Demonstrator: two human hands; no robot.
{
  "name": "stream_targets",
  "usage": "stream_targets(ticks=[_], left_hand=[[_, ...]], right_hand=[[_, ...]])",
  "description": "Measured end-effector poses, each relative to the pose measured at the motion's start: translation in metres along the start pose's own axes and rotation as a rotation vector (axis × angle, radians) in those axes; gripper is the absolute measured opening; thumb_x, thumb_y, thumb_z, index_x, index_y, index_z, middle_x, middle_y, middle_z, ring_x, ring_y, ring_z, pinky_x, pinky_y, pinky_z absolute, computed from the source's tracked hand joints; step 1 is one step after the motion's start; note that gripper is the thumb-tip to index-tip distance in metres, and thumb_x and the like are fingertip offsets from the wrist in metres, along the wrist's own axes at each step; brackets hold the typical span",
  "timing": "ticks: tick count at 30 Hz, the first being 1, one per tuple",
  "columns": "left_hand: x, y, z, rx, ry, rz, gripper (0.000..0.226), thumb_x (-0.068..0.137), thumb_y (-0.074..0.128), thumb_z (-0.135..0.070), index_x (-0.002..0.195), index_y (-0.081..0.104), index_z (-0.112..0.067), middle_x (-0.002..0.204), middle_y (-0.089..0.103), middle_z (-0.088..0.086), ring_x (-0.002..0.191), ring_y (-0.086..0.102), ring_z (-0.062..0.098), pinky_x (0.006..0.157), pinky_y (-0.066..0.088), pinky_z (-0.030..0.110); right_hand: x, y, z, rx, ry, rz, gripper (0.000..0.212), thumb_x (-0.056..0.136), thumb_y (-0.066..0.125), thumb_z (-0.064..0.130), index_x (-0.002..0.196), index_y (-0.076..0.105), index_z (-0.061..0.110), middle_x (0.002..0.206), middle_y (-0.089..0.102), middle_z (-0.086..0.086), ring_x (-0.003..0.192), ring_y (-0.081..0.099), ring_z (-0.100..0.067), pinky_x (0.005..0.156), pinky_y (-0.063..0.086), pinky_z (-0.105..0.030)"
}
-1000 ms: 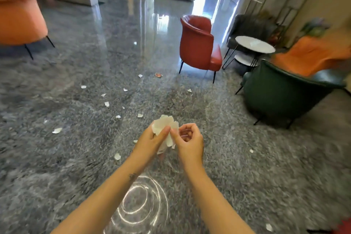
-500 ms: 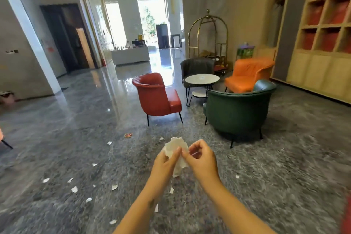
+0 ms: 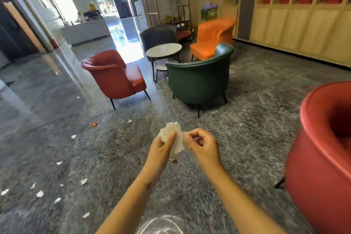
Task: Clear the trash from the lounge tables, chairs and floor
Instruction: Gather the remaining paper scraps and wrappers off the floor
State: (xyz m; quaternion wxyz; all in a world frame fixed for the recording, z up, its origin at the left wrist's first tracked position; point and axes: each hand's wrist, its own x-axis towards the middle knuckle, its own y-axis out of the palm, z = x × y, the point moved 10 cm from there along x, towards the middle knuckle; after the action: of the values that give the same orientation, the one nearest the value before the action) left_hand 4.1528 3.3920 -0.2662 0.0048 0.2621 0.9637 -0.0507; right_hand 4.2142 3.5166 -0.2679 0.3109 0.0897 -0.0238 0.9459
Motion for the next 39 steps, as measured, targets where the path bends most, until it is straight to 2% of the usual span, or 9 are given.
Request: stream_targets(ticks=[6, 11, 13, 16, 19, 24, 30, 35, 39], left_hand=[[0.081, 0.03, 0.054, 0.04, -0.006, -0.034, 0.02, 0.084, 0.051, -0.04, 0.094, 0.063, -0.027, 0.079, 0.068, -0.003, 0.06, 0.062, 0.004, 0.042, 0.046, 0.02], [0.158, 0.058, 0.118, 0.097, -0.025, -0.067, 0.019, 0.09, 0.05, -0.04, 0.095, 0.064, -0.028, 0.079, 0.069, -0.012, 0.065, 0.06, 0.0, 0.05, 0.048, 0.017], [0.185, 0.074, 0.145, 0.137, -0.018, -0.066, 0.015, 0.093, 0.049, -0.034, 0.095, 0.064, -0.03, 0.081, 0.069, -0.02, 0.068, 0.06, -0.006, 0.053, 0.047, 0.011], [0.215, 0.1, 0.198, 0.18, -0.071, -0.043, 0.015, 0.093, 0.049, -0.035, 0.094, 0.064, -0.031, 0.081, 0.068, -0.02, 0.067, 0.06, -0.006, 0.052, 0.051, 0.016], [0.233, 0.118, 0.267, 0.189, -0.133, -0.062, 0.017, 0.092, 0.049, -0.036, 0.1, 0.063, -0.028, 0.084, 0.069, -0.017, 0.07, 0.062, -0.002, 0.05, 0.052, 0.019], [0.235, 0.145, 0.413, 0.184, -0.25, -0.125, 0.028, 0.088, 0.053, -0.045, 0.106, 0.063, -0.027, 0.093, 0.07, -0.009, 0.08, 0.066, 0.005, 0.053, 0.055, 0.024], [0.221, 0.19, 0.598, 0.172, -0.369, -0.129, 0.023, 0.093, 0.048, -0.035, 0.103, 0.06, -0.018, 0.078, 0.069, -0.016, 0.069, 0.063, 0.001, 0.049, 0.052, 0.019], [0.204, 0.218, 0.726, 0.122, -0.486, -0.169, 0.016, 0.096, 0.048, -0.028, 0.1, 0.061, -0.02, 0.079, 0.069, -0.013, 0.069, 0.063, 0.004, 0.049, 0.053, 0.023], [0.195, 0.245, 0.787, 0.086, -0.556, -0.112, 0.016, 0.098, 0.046, -0.027, 0.105, 0.057, -0.019, 0.08, 0.069, -0.015, 0.069, 0.064, 0.004, 0.047, 0.05, 0.021]], right_hand=[[0.055, -0.097, -0.099, -0.101, 0.173, -0.152, 0.018, 0.085, 0.065, 0.011, 0.072, 0.059, 0.022, 0.071, 0.061, -0.003, 0.067, 0.059, -0.028, 0.064, 0.048, -0.034], [0.094, -0.19, -0.213, -0.256, 0.374, -0.235, 0.014, 0.083, 0.067, 0.01, 0.075, 0.061, 0.021, 0.072, 0.06, 0.003, 0.068, 0.057, -0.014, 0.062, 0.046, -0.022], [0.103, -0.219, -0.264, -0.313, 0.44, -0.24, 0.014, 0.082, 0.067, 0.01, 0.077, 0.061, 0.021, 0.073, 0.06, 0.004, 0.068, 0.057, -0.013, 0.063, 0.046, -0.024], [0.107, -0.252, -0.351, -0.382, 0.542, -0.23, 0.015, 0.081, 0.069, 0.008, 0.077, 0.06, 0.02, 0.071, 0.06, 0.007, 0.067, 0.057, -0.01, 0.063, 0.046, -0.023], [0.097, -0.27, -0.449, -0.471, 0.636, -0.155, 0.016, 0.08, 0.07, 0.009, 0.077, 0.06, 0.021, 0.067, 0.058, 0.01, 0.064, 0.056, -0.01, 0.061, 0.046, -0.024], [0.055, -0.289, -0.633, -0.609, 0.803, -0.015, 0.016, 0.079, 0.071, 0.011, 0.077, 0.058, 0.021, 0.066, 0.056, 0.009, 0.067, 0.057, -0.016, 0.067, 0.05, -0.039], [-0.006, -0.3, -0.825, -0.765, 0.936, 0.108, 0.023, 0.077, 0.072, 0.011, 0.074, 0.053, 0.024, 0.067, 0.054, 0.009, 0.069, 0.057, -0.014, 0.067, 0.051, -0.038], [-0.033, -0.298, -0.929, -0.793, 0.986, 0.181, 0.021, 0.076, 0.072, 0.006, 0.092, 0.061, 0.015, 0.079, 0.056, 0.003, 0.077, 0.057, -0.021, 0.078, 0.052, -0.045], [-0.035, -0.285, -0.967, -0.866, 0.887, 0.33, 0.039, 0.075, 0.071, 0.004, 0.11, 0.059, 0.015, 0.104, 0.057, -0.004, 0.09, 0.059, -0.023, 0.085, 0.05, -0.04]])
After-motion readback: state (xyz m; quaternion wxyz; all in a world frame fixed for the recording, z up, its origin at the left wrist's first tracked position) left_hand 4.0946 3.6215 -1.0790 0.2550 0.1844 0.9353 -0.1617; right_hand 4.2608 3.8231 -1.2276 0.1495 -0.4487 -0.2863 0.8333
